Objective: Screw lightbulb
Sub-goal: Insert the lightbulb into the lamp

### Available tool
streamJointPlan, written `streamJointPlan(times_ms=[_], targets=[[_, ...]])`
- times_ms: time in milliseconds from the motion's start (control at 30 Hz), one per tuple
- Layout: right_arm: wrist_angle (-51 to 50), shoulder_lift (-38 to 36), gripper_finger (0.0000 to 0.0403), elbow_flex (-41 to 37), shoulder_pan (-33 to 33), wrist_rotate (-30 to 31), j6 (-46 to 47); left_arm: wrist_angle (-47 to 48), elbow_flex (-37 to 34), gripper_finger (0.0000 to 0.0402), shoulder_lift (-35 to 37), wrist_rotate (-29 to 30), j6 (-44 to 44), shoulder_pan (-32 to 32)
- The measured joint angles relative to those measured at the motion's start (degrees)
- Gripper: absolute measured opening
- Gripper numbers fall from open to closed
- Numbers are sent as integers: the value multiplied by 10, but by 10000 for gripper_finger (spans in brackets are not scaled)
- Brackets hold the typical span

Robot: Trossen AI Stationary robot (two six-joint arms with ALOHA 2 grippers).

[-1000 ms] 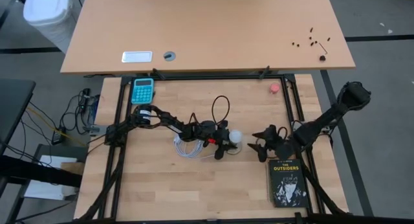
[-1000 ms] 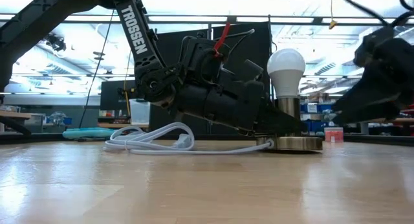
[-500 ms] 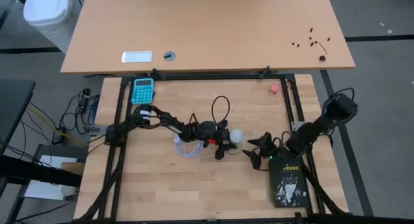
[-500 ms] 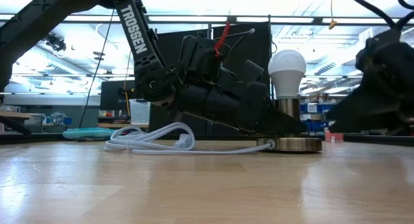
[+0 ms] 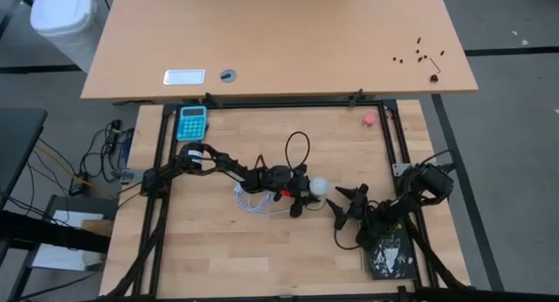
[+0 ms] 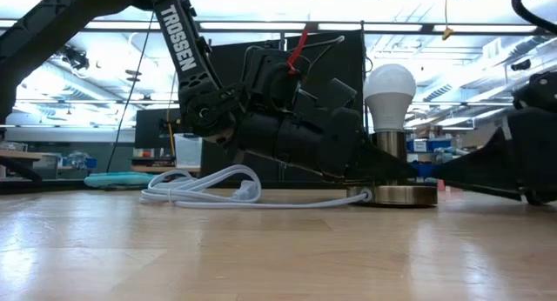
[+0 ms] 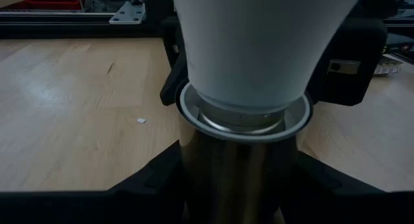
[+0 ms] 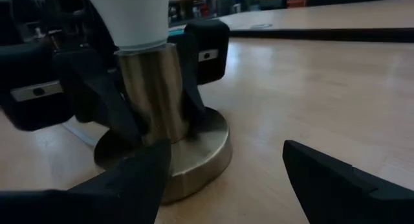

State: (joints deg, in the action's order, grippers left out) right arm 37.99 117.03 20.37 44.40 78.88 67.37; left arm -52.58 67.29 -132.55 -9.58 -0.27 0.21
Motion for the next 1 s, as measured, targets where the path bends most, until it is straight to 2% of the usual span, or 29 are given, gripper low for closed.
streamJointPlan(times_ms=[133,267,667,867,1000], targets=[[-22,-29,309,4,0,12,4,1,0,193,0,1,0,0],[-16,-77,309,-1,0,30,-33,2,0,193,0,2,0,0],[-24,-63,309,-3,-1,30,-27,11,0,193,1,2,-2,-1],[-20,-85,309,-3,-2,4,-56,12,0,193,1,5,-3,-10],[-20,-117,309,-3,-2,-13,-114,13,0,193,1,3,-3,-11]])
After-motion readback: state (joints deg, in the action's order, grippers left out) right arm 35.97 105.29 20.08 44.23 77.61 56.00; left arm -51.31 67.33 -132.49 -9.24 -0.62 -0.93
